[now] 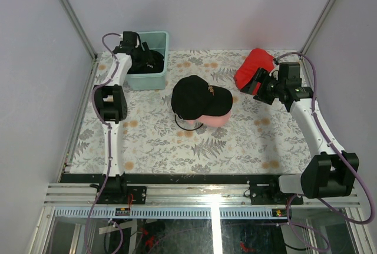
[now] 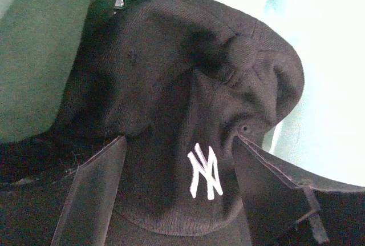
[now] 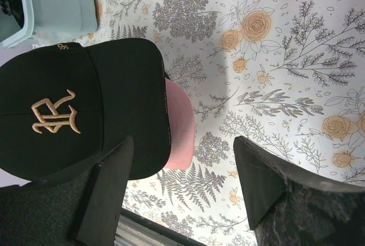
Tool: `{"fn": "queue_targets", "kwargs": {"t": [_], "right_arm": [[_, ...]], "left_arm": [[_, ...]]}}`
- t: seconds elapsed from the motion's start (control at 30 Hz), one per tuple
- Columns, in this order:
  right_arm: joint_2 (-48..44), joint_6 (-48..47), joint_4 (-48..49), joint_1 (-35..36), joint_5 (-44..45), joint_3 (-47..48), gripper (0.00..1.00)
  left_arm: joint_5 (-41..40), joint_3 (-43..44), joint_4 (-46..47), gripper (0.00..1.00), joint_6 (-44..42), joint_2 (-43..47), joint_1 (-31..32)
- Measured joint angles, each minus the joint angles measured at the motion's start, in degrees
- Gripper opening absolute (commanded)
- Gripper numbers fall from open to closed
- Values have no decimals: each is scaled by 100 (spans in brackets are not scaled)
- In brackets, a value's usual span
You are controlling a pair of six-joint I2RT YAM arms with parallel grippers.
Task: Stack the hats
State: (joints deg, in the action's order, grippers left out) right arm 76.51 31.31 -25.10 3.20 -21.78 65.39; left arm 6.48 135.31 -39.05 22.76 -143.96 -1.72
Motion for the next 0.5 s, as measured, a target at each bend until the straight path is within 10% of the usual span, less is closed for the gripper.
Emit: {"fn": "queue_targets", "kwargs": {"t": [0.23,0.4,0.5], "right_arm": [[-61,72,0,0,31,0,78],[-61,92,0,0,31,-7,78],[-72,111,2,0,31,-33,78]], "left_arm": [[-348,85,-4,47,-131,-247,76],[-428,96,-24,3,-133,-310,66],[-348,107,-22,0,-96,-308,79]]}}
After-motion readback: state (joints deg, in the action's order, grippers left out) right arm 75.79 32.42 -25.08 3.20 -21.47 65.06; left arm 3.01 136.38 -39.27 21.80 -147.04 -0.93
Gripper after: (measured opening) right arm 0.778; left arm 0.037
